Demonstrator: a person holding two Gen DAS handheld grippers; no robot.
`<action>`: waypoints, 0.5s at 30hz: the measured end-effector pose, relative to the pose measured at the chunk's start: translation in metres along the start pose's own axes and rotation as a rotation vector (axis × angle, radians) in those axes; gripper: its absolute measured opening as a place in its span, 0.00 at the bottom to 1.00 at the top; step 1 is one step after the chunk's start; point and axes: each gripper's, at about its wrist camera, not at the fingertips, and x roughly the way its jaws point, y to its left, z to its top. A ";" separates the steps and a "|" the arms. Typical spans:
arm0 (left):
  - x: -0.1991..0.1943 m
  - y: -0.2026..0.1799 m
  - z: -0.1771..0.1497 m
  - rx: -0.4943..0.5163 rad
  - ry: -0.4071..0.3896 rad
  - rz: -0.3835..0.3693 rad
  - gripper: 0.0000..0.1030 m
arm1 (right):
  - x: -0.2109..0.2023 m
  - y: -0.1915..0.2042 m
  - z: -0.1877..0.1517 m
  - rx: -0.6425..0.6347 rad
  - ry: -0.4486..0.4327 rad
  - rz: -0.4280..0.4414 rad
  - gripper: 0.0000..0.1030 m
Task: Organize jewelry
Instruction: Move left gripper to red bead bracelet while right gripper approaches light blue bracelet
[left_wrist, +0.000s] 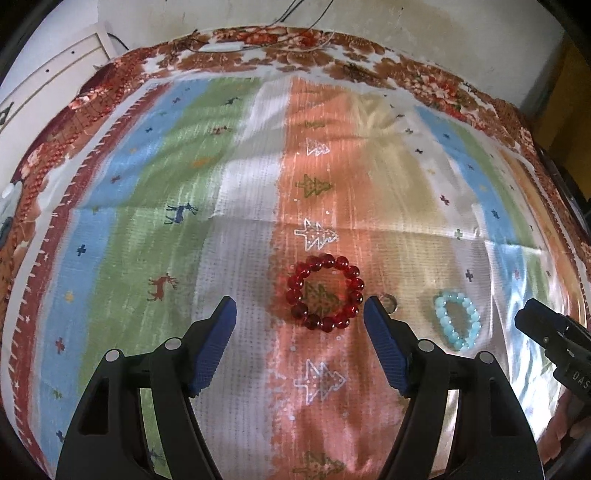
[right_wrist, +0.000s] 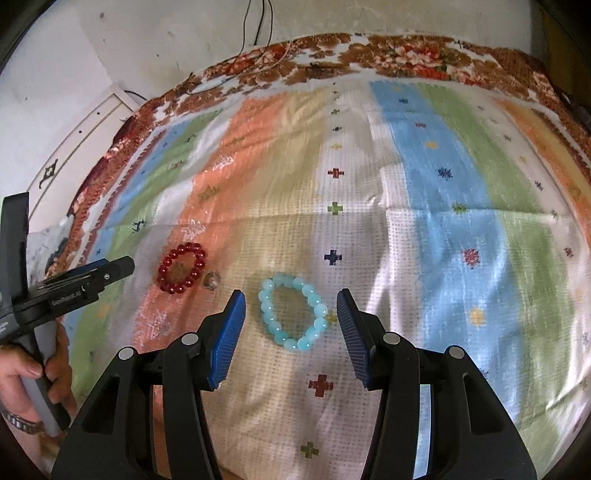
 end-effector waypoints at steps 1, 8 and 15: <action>0.004 -0.001 0.001 0.004 0.011 -0.001 0.69 | 0.003 0.000 0.000 0.003 0.010 0.001 0.50; 0.026 0.002 0.006 0.005 0.047 0.033 0.69 | 0.030 -0.001 -0.001 -0.021 0.090 -0.045 0.50; 0.047 0.004 0.007 0.011 0.102 0.035 0.69 | 0.049 -0.001 -0.004 -0.035 0.148 -0.070 0.50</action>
